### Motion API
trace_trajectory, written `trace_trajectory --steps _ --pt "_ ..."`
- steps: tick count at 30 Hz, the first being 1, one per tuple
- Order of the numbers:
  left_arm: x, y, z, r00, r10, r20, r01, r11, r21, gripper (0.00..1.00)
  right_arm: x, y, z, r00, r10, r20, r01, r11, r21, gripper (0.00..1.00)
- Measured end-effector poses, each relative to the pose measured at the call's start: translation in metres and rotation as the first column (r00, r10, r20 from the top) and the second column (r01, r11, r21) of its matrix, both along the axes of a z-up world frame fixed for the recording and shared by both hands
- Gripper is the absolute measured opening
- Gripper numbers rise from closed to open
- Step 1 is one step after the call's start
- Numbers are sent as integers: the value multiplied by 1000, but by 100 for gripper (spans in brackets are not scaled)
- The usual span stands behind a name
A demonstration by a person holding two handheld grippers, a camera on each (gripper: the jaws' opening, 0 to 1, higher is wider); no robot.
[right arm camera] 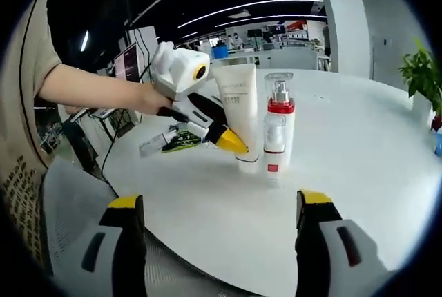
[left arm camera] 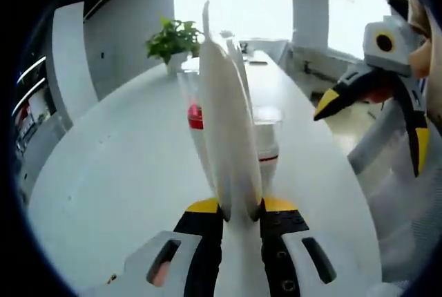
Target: Arrange the skincare products in the storage area until every visible bottle or jar stands upright without overlapping.
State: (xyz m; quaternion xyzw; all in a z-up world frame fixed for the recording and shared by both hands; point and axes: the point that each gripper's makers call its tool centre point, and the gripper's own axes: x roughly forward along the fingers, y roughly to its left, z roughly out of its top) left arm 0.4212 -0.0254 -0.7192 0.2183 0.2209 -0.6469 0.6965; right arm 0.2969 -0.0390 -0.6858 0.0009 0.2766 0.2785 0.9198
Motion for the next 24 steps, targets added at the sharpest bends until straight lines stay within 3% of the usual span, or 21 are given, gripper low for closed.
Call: trace_trajectory --steps 9,24 --pt "12 -5 3 1000 0 -2 0 1000 1 17 1 -4 -2 1000 -21 -13 22 1000 16 90" --pt "13 -6 3 1000 6 -16 -5 1000 13 18 1 -4 -4 1000 -18 -19 18 1000 8 90"
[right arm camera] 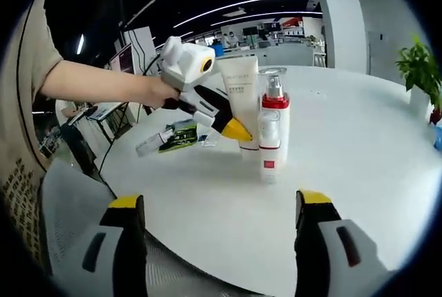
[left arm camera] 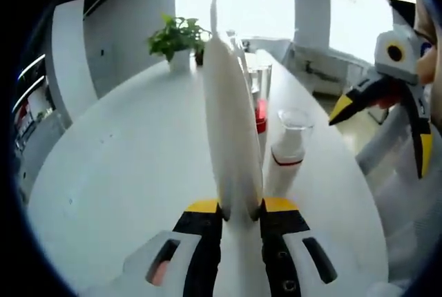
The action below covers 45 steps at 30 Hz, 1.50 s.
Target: Arrange the skincare products in the storage area until every visible bottle or jar stands upright without overlapping.
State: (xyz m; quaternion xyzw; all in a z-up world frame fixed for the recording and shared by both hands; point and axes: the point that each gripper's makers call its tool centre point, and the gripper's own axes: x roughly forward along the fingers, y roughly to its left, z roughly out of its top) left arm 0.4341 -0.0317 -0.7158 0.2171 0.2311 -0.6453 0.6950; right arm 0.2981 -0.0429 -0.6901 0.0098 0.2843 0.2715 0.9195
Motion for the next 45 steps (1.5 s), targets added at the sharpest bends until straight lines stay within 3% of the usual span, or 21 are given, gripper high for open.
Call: trace_trajectory --steps 8,19,25,36,45 --pt "1 0 0 1000 24 -12 -24 1000 4 19 0 0 -1 1000 2 -5 -2 1000 -2 89" --pt "-2 3 5 997 67 -22 -67 998 9 35 0 0 -3 1000 2 -8 -2 1000 -5 88" --pt "-1 11 14 980 171 -102 -175 984 -34 42 0 -1 -5 1000 7 -5 -7 1000 -26 87" --pt "-13 33 15 953 265 -144 -272 962 -32 51 2 -4 -2 1000 -9 24 10 999 -33 85" --pt "-33 59 11 901 384 -199 -397 918 -24 62 4 -4 -4 1000 -2 31 3 999 -50 85"
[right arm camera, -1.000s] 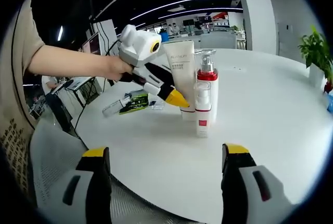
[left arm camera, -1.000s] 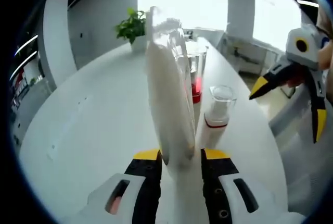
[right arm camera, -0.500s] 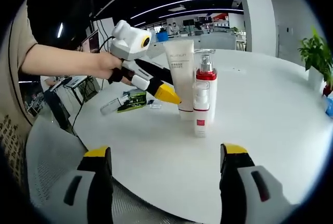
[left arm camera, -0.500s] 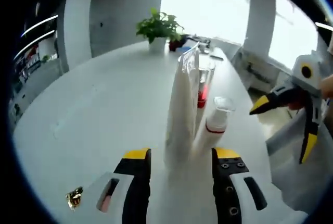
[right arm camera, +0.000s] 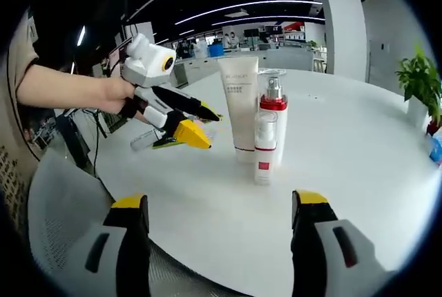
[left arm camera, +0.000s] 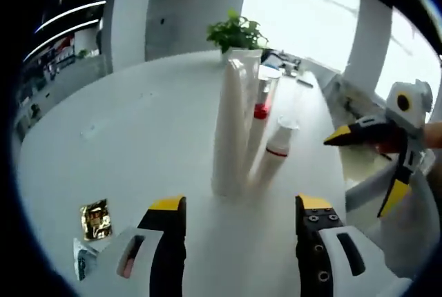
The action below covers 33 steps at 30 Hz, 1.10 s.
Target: Arrange the skincare products in the storage area until every visible bottle or jar stands upright without overlapping.
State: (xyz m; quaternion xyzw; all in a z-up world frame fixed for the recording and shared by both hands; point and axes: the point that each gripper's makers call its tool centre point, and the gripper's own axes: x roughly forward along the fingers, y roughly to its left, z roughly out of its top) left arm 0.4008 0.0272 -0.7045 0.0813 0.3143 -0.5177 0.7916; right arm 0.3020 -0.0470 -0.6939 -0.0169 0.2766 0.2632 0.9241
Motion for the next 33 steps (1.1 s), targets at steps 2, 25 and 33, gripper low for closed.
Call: trace_trajectory --steps 2,25,33 --pt "-5 7 -2 999 31 -19 -31 1000 -2 65 1 -2 0 1000 -9 -2 9 1000 9 85" --pt "-51 67 3 962 257 -95 -260 965 -22 88 -5 6 -2 999 37 -6 -37 999 -12 84" --pt "-68 93 2 938 331 -103 -336 942 -26 88 -7 9 -3 998 61 -10 -61 998 -30 84"
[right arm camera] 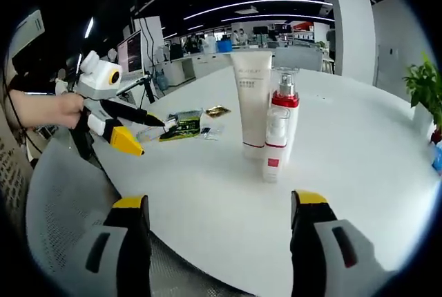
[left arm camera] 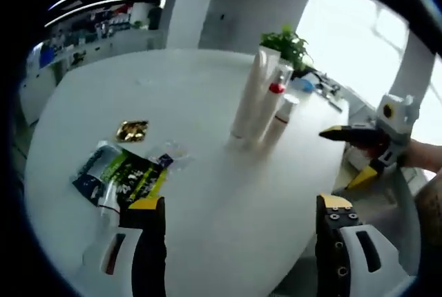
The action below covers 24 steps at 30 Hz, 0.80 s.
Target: Arrange the skincare products in the storage area until every visible bottle or jar stands upright without overlapping.
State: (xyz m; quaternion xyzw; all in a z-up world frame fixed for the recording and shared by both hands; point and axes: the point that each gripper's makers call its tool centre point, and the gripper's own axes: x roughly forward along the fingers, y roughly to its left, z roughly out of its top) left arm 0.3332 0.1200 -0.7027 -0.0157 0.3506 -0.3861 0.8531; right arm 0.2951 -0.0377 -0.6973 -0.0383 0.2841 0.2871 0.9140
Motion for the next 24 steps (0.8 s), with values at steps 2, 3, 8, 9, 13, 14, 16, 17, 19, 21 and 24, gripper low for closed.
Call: trace_trajectory --steps 2,3,8,9,13,14,16,17,19,21,24 --pt "-4 4 0 1000 10 -3 -10 1000 0 88 0 0 0 1000 -1 -2 1 1000 0 84" --pt "-5 8 1 1000 19 -1 -19 1000 0 88 0 0 -1 1000 0 -3 0 1000 0 84" --pt "-13 20 4 999 43 9 -43 999 7 88 -1 0 -2 1000 2 -9 -2 1000 -6 83" --pt "-15 22 4 999 44 11 -44 999 7 88 -1 0 -2 1000 3 -9 -3 1000 -8 83" --pt "-24 30 4 998 57 18 -57 998 13 88 -1 0 -2 1000 3 -10 -3 1000 -14 83" --pt "-25 31 4 998 57 19 -57 998 15 89 -1 0 -2 1000 3 -10 -4 1000 -15 83" --pt "-29 36 4 998 60 21 -60 998 16 89 -1 0 -3 1000 5 -11 -5 1000 -17 83" --pt "-29 39 3 998 64 20 -64 998 15 89 -2 0 -3 1000 6 -11 -6 1000 -17 83" --pt "-31 44 3 997 78 22 -78 997 11 89 -2 1 -3 1000 8 -12 -8 1000 -20 82" --pt "-34 49 3 996 90 22 -91 996 11 89 -2 1 -3 1000 11 -12 -11 1000 -25 82" --pt "-36 56 4 994 104 27 -105 994 12 89 -2 2 -4 1000 16 -13 -17 999 -32 82"
